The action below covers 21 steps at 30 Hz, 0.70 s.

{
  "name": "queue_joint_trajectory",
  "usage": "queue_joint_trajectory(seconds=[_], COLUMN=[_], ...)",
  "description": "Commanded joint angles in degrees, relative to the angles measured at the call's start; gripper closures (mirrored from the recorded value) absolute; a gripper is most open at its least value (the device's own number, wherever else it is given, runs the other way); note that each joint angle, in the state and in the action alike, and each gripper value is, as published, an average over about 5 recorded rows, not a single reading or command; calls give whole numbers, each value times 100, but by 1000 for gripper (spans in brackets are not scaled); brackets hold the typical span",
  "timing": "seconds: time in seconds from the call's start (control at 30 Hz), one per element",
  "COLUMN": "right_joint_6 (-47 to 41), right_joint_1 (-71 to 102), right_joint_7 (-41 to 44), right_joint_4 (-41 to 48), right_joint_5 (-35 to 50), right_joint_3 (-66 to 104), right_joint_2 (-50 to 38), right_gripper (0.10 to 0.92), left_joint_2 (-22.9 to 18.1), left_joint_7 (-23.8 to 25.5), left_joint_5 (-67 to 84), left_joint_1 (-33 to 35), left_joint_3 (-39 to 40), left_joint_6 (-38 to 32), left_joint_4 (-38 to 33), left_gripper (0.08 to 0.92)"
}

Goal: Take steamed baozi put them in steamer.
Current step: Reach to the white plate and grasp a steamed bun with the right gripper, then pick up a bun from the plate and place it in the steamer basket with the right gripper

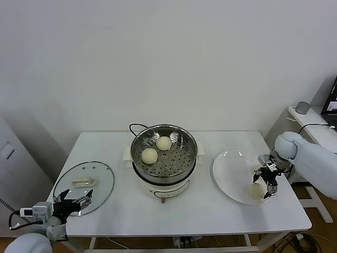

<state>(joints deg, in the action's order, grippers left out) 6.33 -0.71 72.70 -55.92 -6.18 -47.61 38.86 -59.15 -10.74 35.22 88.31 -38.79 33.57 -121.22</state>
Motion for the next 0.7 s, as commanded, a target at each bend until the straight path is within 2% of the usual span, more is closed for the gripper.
queue_joint_trajectory(seconds=[0.03, 0.2, 0.53, 0.7], right_joint_6=[6, 4, 5, -10], right_joint_1=[176, 221, 65, -697], right_joint_7=[-7, 2, 56, 166], right_joint_4=[80, 139, 120, -164], right_joint_5=[-175, -227, -89, 376], right_joint_3=[249, 328, 314, -252], right_joint_2=[36, 93, 160, 5], right_gripper=[403, 475, 531, 533], left_joint_2=[7, 13, -3, -2], left_joint_7=[-1, -1, -10, -24], left_joint_5=[-1, 0, -1, 0], left_joint_1=[4, 6, 5, -12], left_joint_3=[0, -2, 1, 10], left_joint_6=[0, 1, 13, 40], left_joint_4=[-1, -7, -11, -33], left_gripper=[177, 177, 177, 177])
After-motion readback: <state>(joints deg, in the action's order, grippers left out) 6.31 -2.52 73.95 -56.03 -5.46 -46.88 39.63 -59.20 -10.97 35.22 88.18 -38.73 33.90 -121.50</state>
